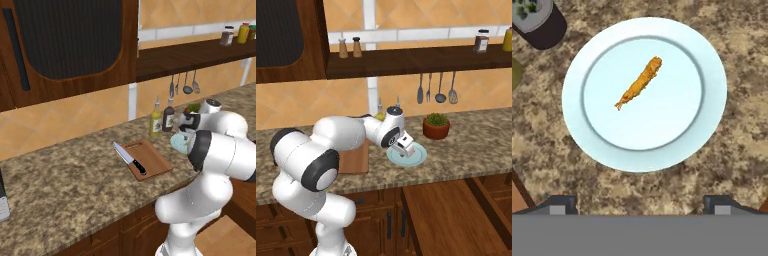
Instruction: Pick up the knife from the drawer and place it on the cutting board. Then place the meat from the plate to the cutting board.
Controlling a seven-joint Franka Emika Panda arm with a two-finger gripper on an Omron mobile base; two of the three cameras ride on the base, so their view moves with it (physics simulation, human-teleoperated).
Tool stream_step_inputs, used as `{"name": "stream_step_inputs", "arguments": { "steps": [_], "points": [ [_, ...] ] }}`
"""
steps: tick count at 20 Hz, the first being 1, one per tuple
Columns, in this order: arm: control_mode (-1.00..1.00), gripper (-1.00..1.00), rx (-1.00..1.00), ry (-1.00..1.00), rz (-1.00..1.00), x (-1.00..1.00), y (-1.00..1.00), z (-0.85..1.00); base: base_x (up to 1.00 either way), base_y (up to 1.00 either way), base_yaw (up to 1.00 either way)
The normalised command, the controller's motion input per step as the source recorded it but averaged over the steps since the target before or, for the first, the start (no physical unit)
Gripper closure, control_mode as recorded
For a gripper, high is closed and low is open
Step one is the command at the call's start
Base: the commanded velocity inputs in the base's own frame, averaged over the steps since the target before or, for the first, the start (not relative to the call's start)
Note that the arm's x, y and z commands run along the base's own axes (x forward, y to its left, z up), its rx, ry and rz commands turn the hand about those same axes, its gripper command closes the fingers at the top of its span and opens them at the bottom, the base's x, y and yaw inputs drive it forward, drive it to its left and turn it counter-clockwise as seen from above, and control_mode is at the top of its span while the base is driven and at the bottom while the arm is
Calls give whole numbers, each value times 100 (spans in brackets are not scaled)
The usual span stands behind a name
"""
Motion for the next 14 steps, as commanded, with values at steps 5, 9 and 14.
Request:
{"name": "stream_step_inputs", "arguments": {
  "steps": [5,9,14],
  "points": [
    [-100,-100,0,0,-15,54,-25,-10,0,0,0],
    [-100,-100,0,0,-14,34,-14,-22,0,0,0],
    [-100,-100,0,0,-11,29,-6,-32,0,0,0]
  ]
}}
